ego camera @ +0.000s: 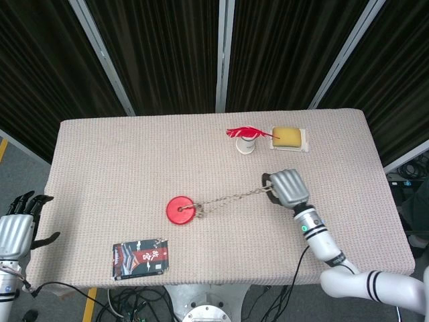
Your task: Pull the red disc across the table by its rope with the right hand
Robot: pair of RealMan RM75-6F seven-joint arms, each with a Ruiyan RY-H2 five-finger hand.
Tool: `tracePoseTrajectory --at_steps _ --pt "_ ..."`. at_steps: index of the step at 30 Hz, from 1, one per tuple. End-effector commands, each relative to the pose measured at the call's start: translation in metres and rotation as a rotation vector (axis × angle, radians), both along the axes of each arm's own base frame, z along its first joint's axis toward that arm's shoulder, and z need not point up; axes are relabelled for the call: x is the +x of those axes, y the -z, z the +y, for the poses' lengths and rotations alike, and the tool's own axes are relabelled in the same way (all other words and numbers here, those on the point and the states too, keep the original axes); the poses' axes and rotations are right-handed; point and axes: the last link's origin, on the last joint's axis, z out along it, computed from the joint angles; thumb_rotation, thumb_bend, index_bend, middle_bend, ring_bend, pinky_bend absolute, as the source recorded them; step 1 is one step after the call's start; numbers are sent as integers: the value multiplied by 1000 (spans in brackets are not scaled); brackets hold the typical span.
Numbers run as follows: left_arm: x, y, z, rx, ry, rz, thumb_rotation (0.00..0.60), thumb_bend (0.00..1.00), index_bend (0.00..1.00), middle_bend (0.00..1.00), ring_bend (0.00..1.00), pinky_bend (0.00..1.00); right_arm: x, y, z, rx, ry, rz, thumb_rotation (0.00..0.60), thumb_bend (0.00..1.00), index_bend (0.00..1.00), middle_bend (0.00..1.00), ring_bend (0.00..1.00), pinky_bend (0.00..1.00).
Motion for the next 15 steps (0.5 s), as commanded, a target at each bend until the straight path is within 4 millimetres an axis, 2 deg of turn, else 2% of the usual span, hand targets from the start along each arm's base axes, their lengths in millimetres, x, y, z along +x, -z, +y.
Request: tracePoseTrajectory --at_steps 1,6,9,15 --pt "2 2 1 -6 5 1 600 1 224 223 105 145 -51 -53 8 -124 119 -25 600 553 997 962 648 592" --pt "6 7 2 -20 10 7 600 1 224 223 105 145 -105 -108 11 -265 254 -25 600 555 997 962 648 592" --pt "9 8 3 -21 13 10 600 1 224 223 105 145 -133 -132 18 -339 321 -22 600 555 998 962 648 592" --pt "13 9 6 -25 22 14 600 1 224 223 105 145 -169 -159 35 -460 408 -40 600 554 1000 965 648 592"
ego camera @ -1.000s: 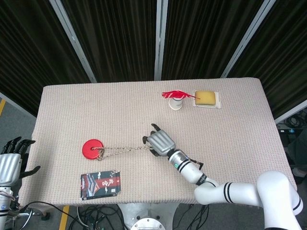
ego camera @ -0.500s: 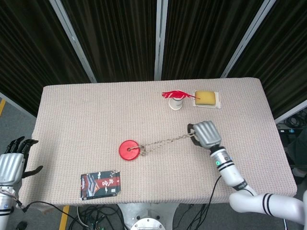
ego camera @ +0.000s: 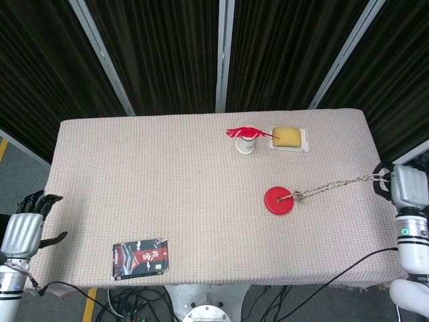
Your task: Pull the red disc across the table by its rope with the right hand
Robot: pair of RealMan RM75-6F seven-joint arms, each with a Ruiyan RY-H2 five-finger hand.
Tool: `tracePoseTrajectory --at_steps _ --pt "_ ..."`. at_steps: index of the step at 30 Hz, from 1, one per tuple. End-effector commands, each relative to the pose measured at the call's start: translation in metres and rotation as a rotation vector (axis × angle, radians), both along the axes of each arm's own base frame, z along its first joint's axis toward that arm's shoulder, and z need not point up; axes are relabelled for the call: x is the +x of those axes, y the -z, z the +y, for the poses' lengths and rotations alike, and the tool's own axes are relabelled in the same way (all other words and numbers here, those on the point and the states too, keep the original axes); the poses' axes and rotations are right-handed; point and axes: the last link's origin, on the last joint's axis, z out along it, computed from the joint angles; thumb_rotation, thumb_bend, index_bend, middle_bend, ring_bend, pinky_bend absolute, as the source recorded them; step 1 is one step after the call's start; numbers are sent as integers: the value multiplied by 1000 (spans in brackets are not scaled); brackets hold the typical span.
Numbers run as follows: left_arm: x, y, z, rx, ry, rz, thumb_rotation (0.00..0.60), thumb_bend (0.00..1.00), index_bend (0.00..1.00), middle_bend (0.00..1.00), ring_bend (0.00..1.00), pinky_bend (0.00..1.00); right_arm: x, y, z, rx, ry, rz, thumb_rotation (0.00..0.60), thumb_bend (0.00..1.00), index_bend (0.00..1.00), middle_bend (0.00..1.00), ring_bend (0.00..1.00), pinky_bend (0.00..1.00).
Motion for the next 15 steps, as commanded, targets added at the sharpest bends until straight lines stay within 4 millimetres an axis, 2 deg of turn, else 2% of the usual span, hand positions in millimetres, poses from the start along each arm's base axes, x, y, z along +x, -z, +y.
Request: tracePoseTrajectory --at_steps 1,5,9,11,15 --pt "2 0 1 0 4 -1 600 1 224 223 105 145 -16 -14 8 -65 37 14 600 554 1000 965 648 592" --pt "2 -1 1 3 2 0 600 0 224 223 105 145 -23 -19 10 -127 60 3 600 555 1000 967 648 593" --pt "0 -1 0 5 -4 1 600 1 224 223 105 145 -10 -7 4 -98 21 -12 600 554 1000 968 647 592" --pt "-1 -2 -1 6 -5 1 600 0 224 223 105 145 11 6 -2 -66 -48 -45 600 554 1000 968 647 592" --pt "-1 -2 0 9 -4 1 600 1 224 223 105 145 77 37 -19 -27 -256 -140 600 555 1000 968 646 592"
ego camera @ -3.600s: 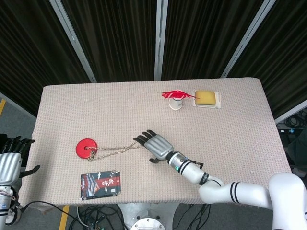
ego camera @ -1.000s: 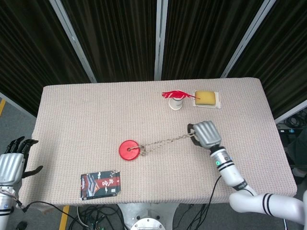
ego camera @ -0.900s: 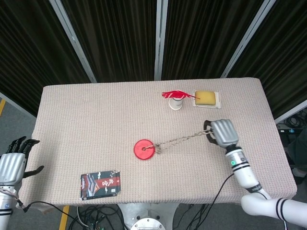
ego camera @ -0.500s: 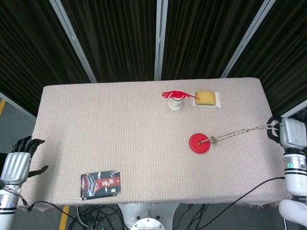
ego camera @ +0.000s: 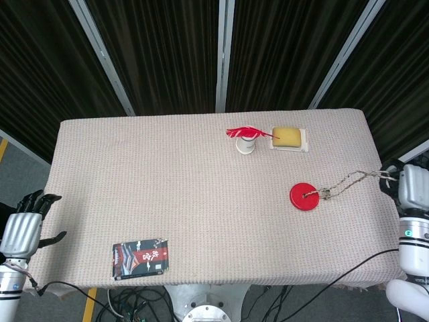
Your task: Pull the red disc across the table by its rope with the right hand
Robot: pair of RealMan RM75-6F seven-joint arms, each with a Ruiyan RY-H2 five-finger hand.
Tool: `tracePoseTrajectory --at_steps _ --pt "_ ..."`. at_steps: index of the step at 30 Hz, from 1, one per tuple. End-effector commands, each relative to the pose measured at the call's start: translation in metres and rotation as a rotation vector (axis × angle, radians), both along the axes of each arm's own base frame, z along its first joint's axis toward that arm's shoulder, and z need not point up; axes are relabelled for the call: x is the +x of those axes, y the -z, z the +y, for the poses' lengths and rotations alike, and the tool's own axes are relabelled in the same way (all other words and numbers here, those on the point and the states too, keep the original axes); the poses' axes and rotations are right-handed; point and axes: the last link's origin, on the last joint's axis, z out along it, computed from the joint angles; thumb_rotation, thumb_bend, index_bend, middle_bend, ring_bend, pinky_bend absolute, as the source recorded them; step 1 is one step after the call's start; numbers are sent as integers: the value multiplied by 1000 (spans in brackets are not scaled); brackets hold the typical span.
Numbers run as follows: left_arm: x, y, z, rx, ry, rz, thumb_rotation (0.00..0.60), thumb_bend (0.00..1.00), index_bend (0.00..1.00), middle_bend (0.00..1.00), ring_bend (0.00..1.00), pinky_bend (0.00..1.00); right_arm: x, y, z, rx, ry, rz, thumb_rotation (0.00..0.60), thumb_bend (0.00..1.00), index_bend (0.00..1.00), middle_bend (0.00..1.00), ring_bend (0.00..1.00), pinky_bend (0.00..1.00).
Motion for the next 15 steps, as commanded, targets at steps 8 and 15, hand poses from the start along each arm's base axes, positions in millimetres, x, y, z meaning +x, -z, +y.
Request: tracePoseTrajectory --at_steps 8,15 --pt "-3 -2 -1 9 -9 -4 600 1 224 223 105 145 141 102 -31 291 -338 11 600 388 828 857 521 494" --pt "-6 -3 -2 6 -14 -7 600 1 224 223 105 145 134 86 -16 365 -269 103 600 0 0 0 0 0"
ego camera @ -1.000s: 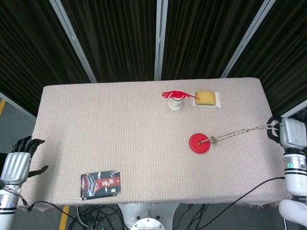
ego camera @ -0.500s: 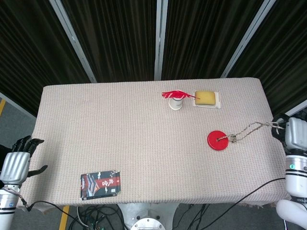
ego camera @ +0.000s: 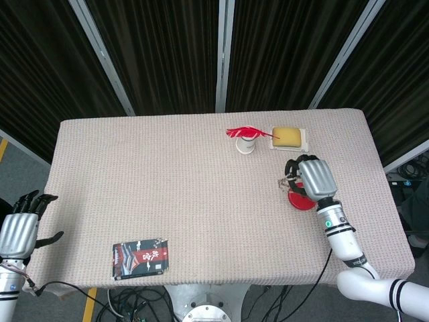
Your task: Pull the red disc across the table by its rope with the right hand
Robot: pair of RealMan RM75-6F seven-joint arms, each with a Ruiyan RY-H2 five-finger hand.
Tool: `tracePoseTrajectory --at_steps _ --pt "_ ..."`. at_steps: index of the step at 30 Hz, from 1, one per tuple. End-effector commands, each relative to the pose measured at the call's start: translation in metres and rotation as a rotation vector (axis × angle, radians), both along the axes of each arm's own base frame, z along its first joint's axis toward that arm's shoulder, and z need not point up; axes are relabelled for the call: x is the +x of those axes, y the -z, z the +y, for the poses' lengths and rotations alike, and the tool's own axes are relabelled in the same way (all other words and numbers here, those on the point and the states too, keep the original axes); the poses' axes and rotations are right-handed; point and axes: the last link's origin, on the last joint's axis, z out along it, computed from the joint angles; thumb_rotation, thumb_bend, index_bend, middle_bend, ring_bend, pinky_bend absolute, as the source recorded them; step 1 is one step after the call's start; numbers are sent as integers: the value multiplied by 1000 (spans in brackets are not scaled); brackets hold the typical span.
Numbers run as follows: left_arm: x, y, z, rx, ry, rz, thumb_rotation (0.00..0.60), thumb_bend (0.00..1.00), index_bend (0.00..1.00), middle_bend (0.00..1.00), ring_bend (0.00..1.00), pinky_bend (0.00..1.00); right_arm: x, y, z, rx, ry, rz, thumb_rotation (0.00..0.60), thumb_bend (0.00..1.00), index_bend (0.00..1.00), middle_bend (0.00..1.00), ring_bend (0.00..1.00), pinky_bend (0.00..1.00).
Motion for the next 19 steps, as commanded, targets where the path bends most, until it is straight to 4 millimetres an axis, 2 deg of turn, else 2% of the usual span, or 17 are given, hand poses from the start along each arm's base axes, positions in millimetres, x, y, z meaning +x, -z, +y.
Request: tracePoseTrajectory --at_steps 1,5,10,15,19 --pt "0 1 0 -3 1 0 600 1 224 223 105 145 3 -18 11 -34 -5 30 600 0 0 0 0 0" --pt "1 2 1 -1 5 -4 600 1 224 223 105 145 -10 -38 26 -76 8 39 600 0 0 0 0 0" --pt "2 1 1 1 8 -3 600 1 224 223 105 145 -41 -59 64 -174 11 59 600 0 0 0 0 0" --pt "7 0 3 7 22 -10 600 1 224 223 105 145 -91 -65 118 -262 4 134 600 0 0 0 0 0" --pt "8 0 4 1 25 -5 600 1 224 223 105 145 -128 -63 150 -306 56 188 600 4 0 0 0 0"
